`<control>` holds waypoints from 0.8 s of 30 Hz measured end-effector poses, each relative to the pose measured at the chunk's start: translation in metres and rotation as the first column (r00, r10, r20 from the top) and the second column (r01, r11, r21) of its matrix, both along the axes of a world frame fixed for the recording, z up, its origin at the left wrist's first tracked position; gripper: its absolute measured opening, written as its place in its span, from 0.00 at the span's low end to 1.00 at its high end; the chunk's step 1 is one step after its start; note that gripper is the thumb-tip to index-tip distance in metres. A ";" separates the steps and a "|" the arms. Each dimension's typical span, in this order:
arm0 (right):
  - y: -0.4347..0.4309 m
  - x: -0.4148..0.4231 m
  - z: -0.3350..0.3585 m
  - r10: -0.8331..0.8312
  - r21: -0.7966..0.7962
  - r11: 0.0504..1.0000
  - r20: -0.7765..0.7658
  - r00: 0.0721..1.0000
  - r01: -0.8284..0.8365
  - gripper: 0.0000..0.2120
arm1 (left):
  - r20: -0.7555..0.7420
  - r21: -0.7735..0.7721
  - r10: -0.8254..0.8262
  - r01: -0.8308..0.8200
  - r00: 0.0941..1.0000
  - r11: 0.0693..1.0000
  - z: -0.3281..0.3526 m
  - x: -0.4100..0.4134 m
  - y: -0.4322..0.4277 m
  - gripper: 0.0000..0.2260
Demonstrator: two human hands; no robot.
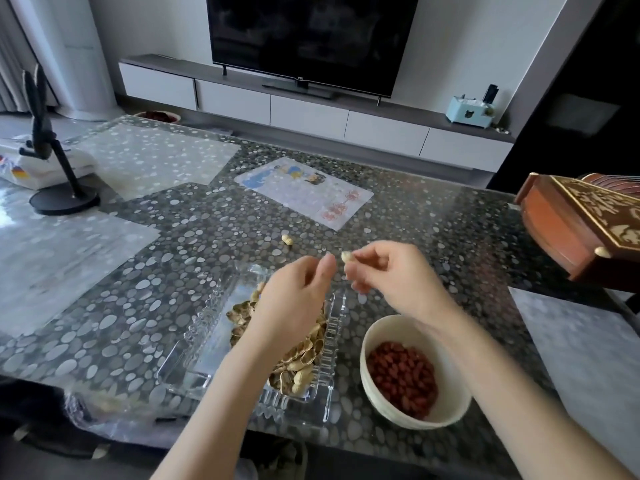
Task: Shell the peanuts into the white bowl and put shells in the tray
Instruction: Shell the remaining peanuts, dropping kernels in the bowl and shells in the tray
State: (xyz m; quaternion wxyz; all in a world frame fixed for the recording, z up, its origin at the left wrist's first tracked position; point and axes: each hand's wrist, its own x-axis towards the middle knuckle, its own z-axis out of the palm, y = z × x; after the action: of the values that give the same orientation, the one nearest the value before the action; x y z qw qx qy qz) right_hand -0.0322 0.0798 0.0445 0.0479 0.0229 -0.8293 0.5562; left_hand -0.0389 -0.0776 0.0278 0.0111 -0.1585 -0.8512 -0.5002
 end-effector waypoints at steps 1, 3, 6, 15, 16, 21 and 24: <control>0.002 0.019 0.003 -0.001 -0.014 1.000 -0.010 1.000 0.001 0.03 | -0.007 0.024 -0.033 0.033 0.999 0.999 0.001 0.006 0.005 0.19; 0.004 0.048 0.004 0.006 -0.039 0.999 -0.006 1.000 -0.006 0.08 | 0.001 0.095 -0.132 0.131 0.991 0.987 0.001 0.017 0.012 0.17; 0.012 0.077 0.001 -0.033 -0.051 0.998 -0.039 0.999 0.031 0.09 | 0.022 0.163 -0.297 0.290 0.955 0.943 0.001 0.032 0.026 0.16; 0.040 0.105 -0.009 -0.074 0.063 0.995 -0.044 0.996 0.077 0.15 | 0.131 0.272 -0.447 0.402 0.885 0.874 0.000 0.048 0.050 0.14; 0.043 0.105 -0.008 -0.058 0.109 0.992 -0.035 0.998 0.061 0.17 | 0.148 0.295 -0.464 0.409 0.873 0.864 0.000 0.051 0.052 0.13; 0.050 0.105 -0.008 0.043 0.203 0.979 -0.022 0.999 -0.038 0.21 | 0.183 0.423 -0.474 0.366 0.861 0.829 0.002 0.059 0.061 0.17; 0.051 0.106 -0.008 0.041 0.138 0.990 -0.034 0.999 -0.036 0.18 | 0.180 0.472 -0.441 0.316 0.879 0.823 0.001 0.064 0.067 0.16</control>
State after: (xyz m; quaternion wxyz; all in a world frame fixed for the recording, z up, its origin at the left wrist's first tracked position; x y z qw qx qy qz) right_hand 0.0737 0.1307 0.0362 0.0505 0.0524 -0.8641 0.4980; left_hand 0.0246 -0.0105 0.0287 -0.1758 -0.2470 -0.6632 -0.6843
